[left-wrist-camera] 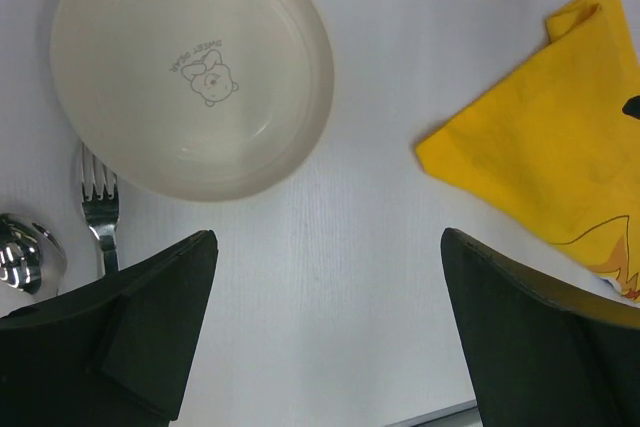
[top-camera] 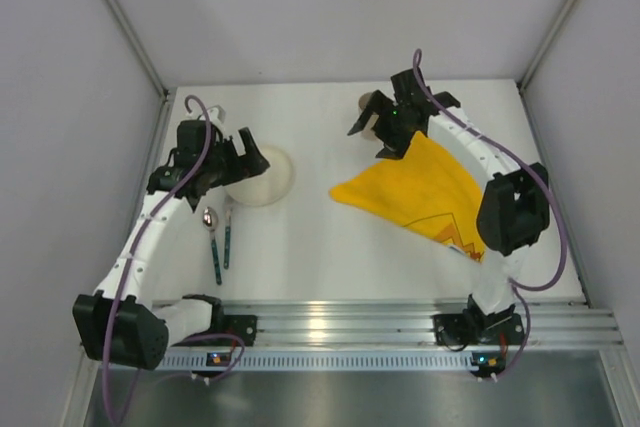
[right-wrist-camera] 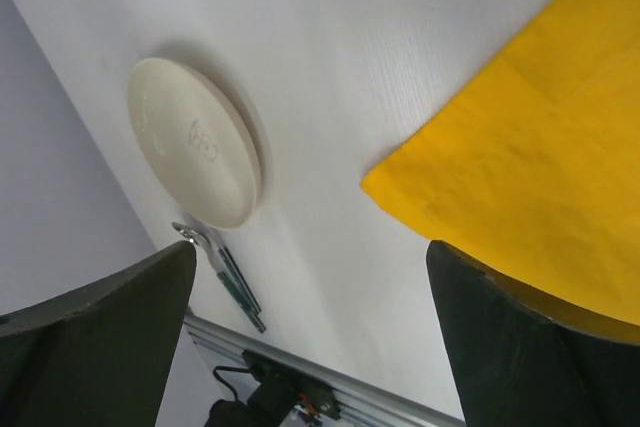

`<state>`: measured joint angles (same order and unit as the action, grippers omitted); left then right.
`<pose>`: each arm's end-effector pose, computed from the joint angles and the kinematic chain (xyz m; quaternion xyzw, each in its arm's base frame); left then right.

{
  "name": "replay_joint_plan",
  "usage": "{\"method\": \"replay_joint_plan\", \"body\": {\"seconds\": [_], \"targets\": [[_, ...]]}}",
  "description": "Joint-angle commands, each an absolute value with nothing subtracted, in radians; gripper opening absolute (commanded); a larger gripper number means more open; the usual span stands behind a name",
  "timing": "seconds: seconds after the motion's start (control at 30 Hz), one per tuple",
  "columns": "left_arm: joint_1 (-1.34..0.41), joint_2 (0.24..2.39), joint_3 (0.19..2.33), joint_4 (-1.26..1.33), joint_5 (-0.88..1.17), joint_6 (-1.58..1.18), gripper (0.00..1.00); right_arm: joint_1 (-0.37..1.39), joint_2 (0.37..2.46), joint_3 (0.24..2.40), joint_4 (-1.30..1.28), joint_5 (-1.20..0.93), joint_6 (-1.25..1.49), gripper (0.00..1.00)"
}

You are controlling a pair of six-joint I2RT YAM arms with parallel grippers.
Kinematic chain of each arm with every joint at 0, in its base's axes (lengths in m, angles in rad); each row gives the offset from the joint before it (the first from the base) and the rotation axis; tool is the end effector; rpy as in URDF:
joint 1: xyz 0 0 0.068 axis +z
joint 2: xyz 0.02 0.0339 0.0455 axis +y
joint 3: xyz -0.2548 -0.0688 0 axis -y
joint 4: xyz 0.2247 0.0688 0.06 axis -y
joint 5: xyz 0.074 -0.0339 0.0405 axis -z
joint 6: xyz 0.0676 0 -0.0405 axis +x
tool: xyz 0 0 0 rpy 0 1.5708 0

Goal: Set the dinner table for one person

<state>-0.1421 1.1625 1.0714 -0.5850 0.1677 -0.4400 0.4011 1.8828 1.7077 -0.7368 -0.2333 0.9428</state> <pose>0.2536 -0.0477 0.2987 -0.0975 0.8939 -0.1960 0.3913 0.3764 0.1766 0.2654 0.2152 0.9156 0.2862 0.1829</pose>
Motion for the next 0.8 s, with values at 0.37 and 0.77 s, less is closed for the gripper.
{"method": "replay_joint_plan", "body": {"seconds": [0.37,0.77], "targets": [[-0.646,1.595,1.290,-0.468,0.100,-0.512,0.99,0.177,1.487,1.344,-0.896,0.077,0.654,1.00],[-0.733,2.034,1.607,-0.523,0.009,-0.646,0.98,0.051,1.382,1.190,-0.920,0.095,0.581,1.00]]}}
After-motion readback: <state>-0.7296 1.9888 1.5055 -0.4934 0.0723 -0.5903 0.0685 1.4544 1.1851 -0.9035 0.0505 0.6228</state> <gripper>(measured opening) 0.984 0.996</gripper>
